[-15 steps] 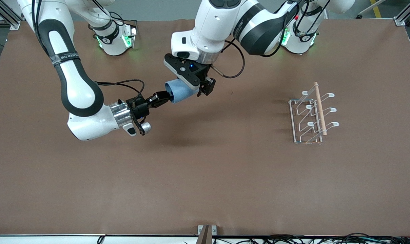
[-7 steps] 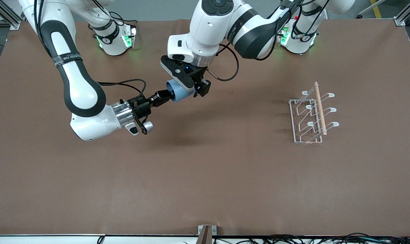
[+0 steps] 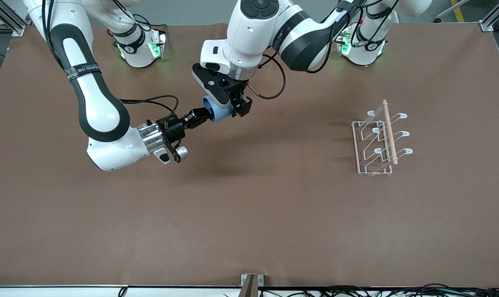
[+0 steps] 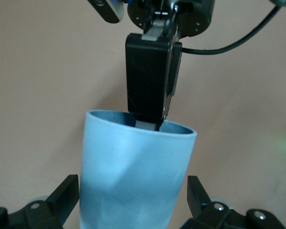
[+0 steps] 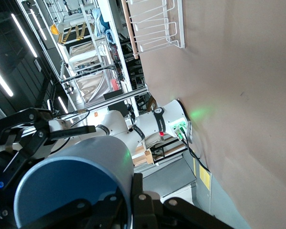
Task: Hang cup on cup holder
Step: 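Grasp the cup rim with the left gripper from the right gripper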
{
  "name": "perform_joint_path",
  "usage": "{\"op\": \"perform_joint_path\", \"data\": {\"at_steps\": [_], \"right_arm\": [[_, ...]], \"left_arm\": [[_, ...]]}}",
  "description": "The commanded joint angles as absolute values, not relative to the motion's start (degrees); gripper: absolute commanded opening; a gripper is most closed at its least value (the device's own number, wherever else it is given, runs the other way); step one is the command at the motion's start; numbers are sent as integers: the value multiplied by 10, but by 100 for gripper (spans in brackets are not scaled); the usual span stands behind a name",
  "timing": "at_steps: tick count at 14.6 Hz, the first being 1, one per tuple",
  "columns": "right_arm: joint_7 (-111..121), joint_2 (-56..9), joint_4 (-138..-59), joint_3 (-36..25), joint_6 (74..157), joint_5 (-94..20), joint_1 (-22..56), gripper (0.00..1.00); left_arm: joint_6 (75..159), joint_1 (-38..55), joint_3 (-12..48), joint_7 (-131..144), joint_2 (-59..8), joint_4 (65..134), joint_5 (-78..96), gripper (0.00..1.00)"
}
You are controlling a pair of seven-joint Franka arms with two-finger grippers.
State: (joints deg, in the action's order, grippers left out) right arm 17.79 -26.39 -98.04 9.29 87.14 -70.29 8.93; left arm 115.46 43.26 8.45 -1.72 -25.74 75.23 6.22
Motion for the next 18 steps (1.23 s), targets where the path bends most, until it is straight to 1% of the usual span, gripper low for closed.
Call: {"op": "perform_joint_path", "data": {"at_steps": [1, 2, 4, 5, 8, 9, 11, 12, 13, 18], "right_arm": [[183, -263, -978, 91, 866, -716, 93, 3], [183, -263, -978, 91, 867, -716, 93, 4], [183, -263, -978, 91, 867, -716, 93, 4], [183, -263, -978, 91, 867, -716, 93, 4], [183, -263, -978, 91, 867, -716, 93, 4], [183, -263, -978, 91, 867, -716, 93, 4], [182, -263, -978, 91, 866, -716, 93, 5], [176, -263, -978, 91, 866, -717, 92, 30], [175, -263, -977, 91, 865, -716, 92, 99], [178, -261, -969, 84, 874, -709, 85, 100]], "left_arm": [[1155, 432, 86, -32, -268, 739, 69, 100], [1155, 432, 86, -32, -271, 740, 69, 100], [1155, 432, 86, -35, -272, 740, 68, 95], [1155, 432, 86, -37, -272, 740, 66, 85], [1154, 432, 84, -34, -272, 740, 62, 38], [1151, 432, 83, -35, -272, 740, 57, 28], [1143, 430, 83, -37, -267, 740, 27, 26], [1126, 430, 82, -37, -265, 740, 19, 24], [1099, 430, 81, -37, -264, 739, 11, 22], [971, 427, 79, -37, -248, 738, -53, 22]]}}
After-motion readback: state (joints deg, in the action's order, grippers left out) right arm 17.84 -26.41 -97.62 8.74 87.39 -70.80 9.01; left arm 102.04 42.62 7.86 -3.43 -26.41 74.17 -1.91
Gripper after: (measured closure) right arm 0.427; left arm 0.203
